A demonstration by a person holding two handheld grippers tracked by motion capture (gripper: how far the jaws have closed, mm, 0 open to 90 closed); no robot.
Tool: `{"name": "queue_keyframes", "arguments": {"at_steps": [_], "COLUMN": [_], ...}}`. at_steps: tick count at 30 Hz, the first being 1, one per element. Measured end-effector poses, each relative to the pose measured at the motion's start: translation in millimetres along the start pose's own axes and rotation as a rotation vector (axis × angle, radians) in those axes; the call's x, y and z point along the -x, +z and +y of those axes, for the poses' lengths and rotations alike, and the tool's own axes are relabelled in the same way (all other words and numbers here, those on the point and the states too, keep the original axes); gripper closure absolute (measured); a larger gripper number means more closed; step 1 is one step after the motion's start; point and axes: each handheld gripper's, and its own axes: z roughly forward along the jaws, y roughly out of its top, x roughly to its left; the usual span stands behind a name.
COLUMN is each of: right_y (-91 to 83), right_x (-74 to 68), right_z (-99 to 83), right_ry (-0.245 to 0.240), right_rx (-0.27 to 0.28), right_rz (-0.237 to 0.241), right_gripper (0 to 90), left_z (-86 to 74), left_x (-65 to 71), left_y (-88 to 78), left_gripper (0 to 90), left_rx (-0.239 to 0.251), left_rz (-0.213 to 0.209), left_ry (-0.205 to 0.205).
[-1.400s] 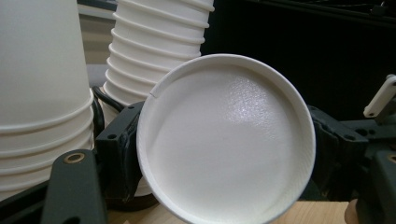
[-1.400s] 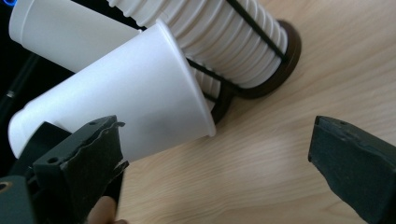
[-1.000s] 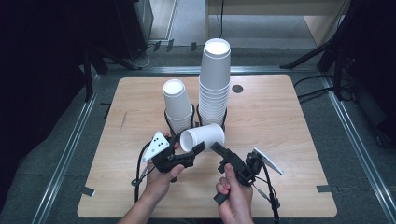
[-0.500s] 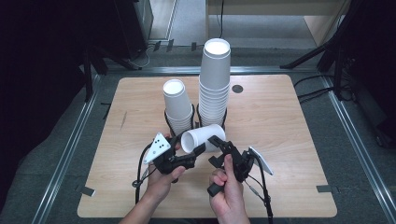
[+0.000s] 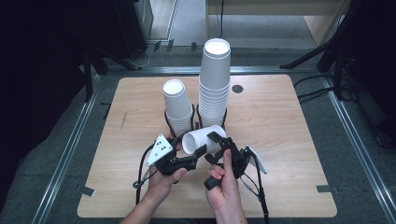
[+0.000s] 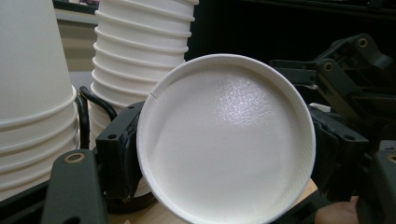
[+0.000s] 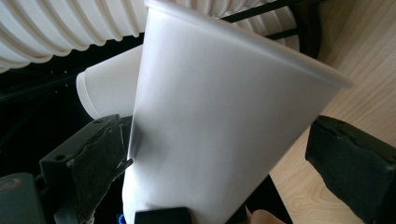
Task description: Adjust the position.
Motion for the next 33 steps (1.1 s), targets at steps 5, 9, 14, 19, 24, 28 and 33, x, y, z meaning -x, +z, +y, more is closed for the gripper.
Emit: {"name": "queue_keyframes", "arguments": {"at_steps": [5,9,14,19,24,28,33], "right_y": [5.7,8.2,10.8,13.9,17.1,18.2,19.9], "right_x": [2.2,3.3,4.4,6.4,6.6,7.6,9.1], "right_z": [1.8,3.5,5.2,6.9,5.9,6.0,7.6], "right_ry": [0.022,0.033,0.047,0.061,0.050,0.050,0.066], "right_rx": [-0.001,-0.002,0.000,0.000,-0.005,-0.003,0.004], "right_rz": [0.016,0.029,0.054,0.080,0.082,0.093,0.100], "right_gripper": [3.2,2.0,0.0,0.0,0.0,0.0,0.1], "left_z": [-0.2,-0.3,-0.4,-0.4,-1.2,-1.0,-1.2], "left_x": [1.6,1.9,2.1,2.7,3.6,3.8,4.1], "left_y": [0.4,0.0,-0.3,-0.2,0.5,0.3,0.0], "left_gripper": [24.4,24.5,24.6,24.7,24.7,24.7,24.8], "left_rx": [0.000,0.001,0.003,0.003,-0.002,0.001,-0.001], "left_rz": [-0.001,-0.001,0.001,-0.002,-0.007,-0.008,-0.010], "left_ry": [0.008,0.008,0.008,0.010,0.014,0.014,0.018]}}
